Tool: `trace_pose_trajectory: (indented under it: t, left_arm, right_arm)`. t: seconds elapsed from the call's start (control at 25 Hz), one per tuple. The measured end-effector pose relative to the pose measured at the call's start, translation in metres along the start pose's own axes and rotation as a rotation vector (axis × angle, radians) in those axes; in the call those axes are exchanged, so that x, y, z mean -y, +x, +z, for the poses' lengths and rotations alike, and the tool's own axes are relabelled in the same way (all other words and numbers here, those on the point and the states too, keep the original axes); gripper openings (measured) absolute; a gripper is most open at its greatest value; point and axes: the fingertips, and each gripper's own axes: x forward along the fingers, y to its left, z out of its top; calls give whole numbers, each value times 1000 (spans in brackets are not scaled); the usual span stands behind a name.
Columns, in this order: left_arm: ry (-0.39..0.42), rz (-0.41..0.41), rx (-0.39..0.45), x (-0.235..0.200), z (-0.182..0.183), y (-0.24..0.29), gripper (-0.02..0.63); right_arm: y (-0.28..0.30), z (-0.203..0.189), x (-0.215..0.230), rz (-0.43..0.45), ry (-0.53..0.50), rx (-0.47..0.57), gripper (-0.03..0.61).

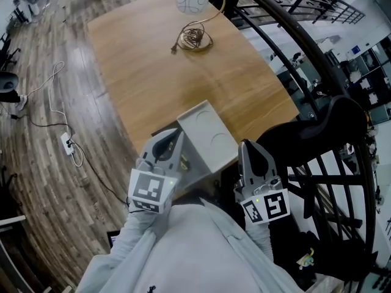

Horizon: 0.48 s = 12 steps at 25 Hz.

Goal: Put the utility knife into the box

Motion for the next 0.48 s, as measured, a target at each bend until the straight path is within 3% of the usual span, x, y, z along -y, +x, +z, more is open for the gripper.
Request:
trace_pose_trajectory:
  t: [0.48]
  left_arm:
    - [3,13,-2,-9,-3,-5,18]
  right_arm:
    - [6,-4,-6,-9,4,-3,17]
